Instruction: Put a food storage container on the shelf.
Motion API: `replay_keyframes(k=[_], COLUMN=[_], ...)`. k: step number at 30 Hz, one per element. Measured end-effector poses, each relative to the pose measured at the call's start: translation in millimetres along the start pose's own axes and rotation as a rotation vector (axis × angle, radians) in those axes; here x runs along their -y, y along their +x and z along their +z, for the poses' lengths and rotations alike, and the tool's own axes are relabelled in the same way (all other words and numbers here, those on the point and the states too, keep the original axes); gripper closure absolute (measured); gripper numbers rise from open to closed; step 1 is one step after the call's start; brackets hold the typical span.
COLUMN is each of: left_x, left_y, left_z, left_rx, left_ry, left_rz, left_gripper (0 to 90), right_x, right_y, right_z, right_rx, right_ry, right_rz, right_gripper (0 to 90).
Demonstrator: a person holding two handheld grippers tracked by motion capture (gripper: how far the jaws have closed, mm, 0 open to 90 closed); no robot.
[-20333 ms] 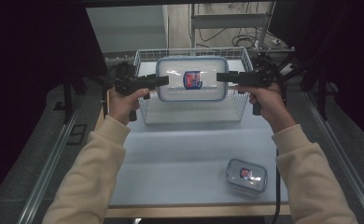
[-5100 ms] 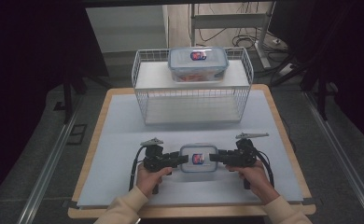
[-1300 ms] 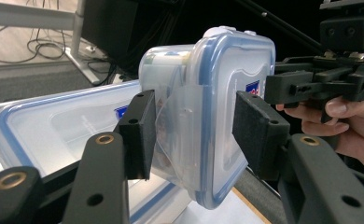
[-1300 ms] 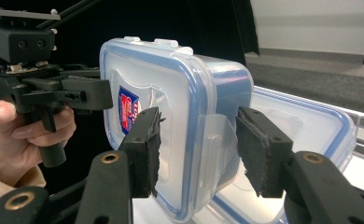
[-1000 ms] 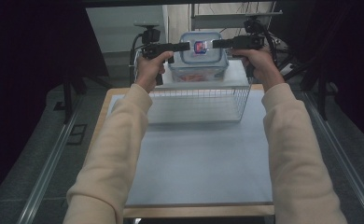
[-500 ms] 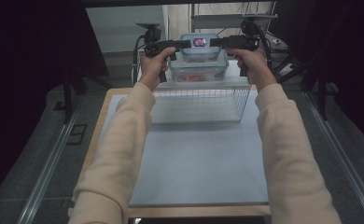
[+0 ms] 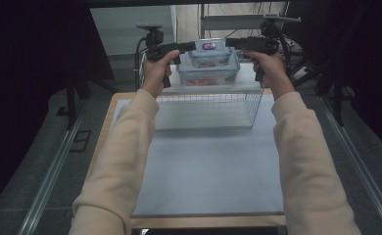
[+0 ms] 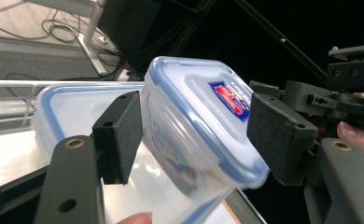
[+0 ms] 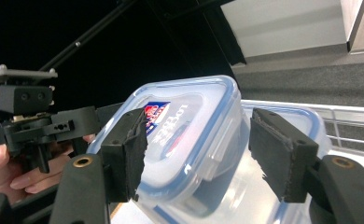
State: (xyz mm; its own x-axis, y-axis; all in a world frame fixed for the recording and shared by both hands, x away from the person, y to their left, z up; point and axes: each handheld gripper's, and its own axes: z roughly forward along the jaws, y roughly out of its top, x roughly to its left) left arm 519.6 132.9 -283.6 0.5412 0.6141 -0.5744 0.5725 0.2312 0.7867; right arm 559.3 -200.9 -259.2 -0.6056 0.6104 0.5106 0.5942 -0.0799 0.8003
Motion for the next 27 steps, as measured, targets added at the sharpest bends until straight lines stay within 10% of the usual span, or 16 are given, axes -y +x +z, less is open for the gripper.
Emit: replay_keyframes(k=[7,11,16,27], left_x=[18.6,31.4,42.7,43.1], left_y=[-11.1,-14.1,-17.6,-12.5], left_z=[-22.7,-27.9,-13.4,15.4], left_rx=[0.014,0.037,0.072,0.067], left_ry=[-0.022,0.004,0.078,0.097], left_rz=[0.034,0.061,0.097,0.08], left_gripper=[42.1,64.7,83.7,89.3], right_x=[14.2,21.2,24.8,29.9], right_y=[4.5,4.8,3.9,0.8], right_z=[-20.1,-28.7,-34.8,-30.4], right_rx=[0.0,-0.01,-0.015,-0.033], right_ry=[-0.014,-0.019,-0.023,-0.002], right_rz=[-0.013,-0.003,0.003,-0.013], right_gripper=[35.4,35.1,34.6,34.6])
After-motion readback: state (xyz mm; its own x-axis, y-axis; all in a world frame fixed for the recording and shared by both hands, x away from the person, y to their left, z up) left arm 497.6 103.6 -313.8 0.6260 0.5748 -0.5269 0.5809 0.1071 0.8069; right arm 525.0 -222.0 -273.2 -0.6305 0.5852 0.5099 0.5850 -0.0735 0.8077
